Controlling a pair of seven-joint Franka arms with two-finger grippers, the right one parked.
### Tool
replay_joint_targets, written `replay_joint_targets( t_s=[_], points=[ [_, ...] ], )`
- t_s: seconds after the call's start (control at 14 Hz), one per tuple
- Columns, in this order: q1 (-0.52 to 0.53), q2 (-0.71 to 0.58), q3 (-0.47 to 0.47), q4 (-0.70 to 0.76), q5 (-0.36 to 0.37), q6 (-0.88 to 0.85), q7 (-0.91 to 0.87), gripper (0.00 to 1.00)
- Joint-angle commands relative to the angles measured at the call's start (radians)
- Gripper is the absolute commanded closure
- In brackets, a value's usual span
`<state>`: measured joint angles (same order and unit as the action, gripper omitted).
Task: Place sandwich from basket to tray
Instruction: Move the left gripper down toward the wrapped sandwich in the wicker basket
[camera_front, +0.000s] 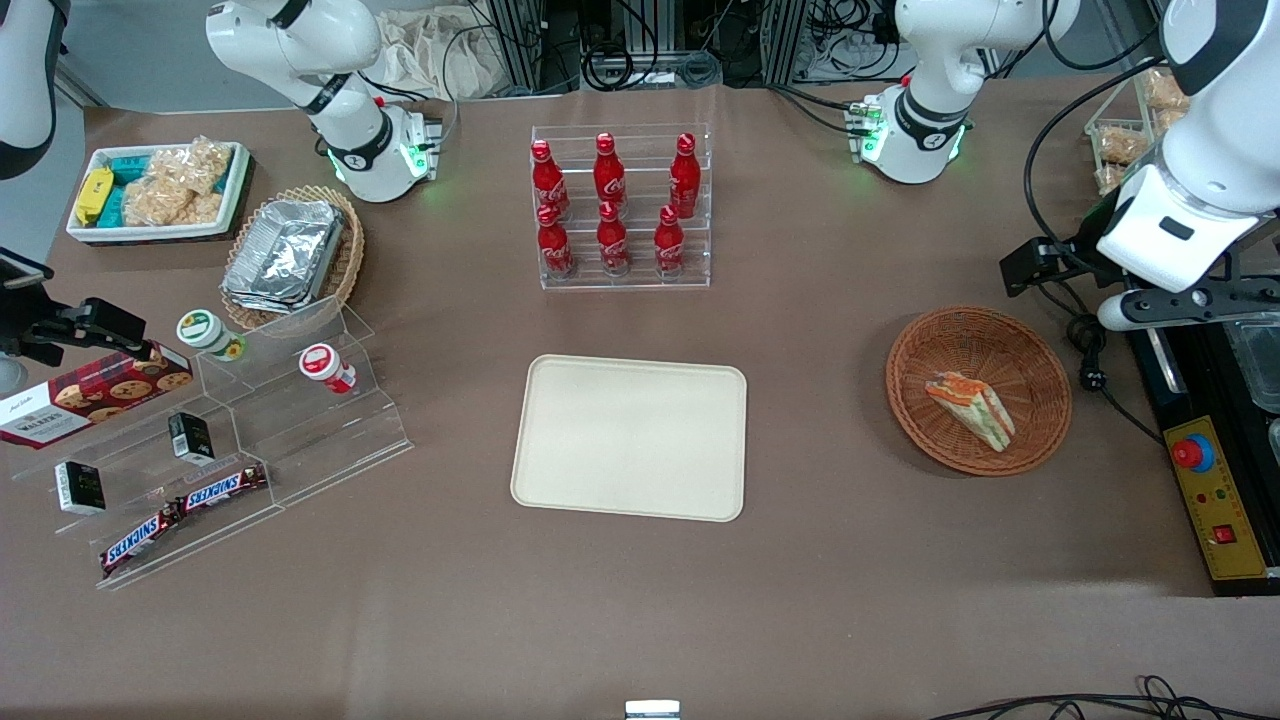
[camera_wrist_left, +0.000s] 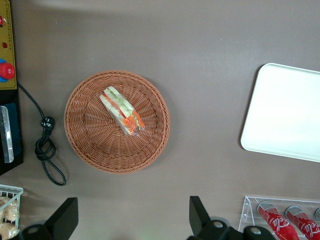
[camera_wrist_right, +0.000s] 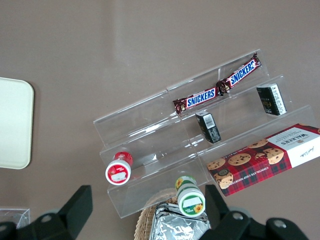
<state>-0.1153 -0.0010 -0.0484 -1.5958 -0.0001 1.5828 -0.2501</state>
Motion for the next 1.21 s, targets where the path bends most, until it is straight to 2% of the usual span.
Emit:
replay_joint_targets(
  t_s=[0.0,0.21,0.36,0.5,0.93,1.14],
  points=[
    [-0.009,0.019,0.007,0.039,-0.003,-0.059,0.011,0.00],
    [-0.003,0.045,0.008,0.039,-0.006,-0.061,-0.001,0.00],
    [0.003,0.055,0.012,-0.005,-0.009,-0.050,-0.113,0.00],
    [0.054,0.081,0.013,-0.038,-0.014,-0.021,-0.219,0.00],
    [0.103,0.160,0.018,-0.262,-0.006,0.316,-0.391,0.00],
    [0.115,0.255,0.018,-0.315,0.009,0.462,-0.490,0.00]
  ],
)
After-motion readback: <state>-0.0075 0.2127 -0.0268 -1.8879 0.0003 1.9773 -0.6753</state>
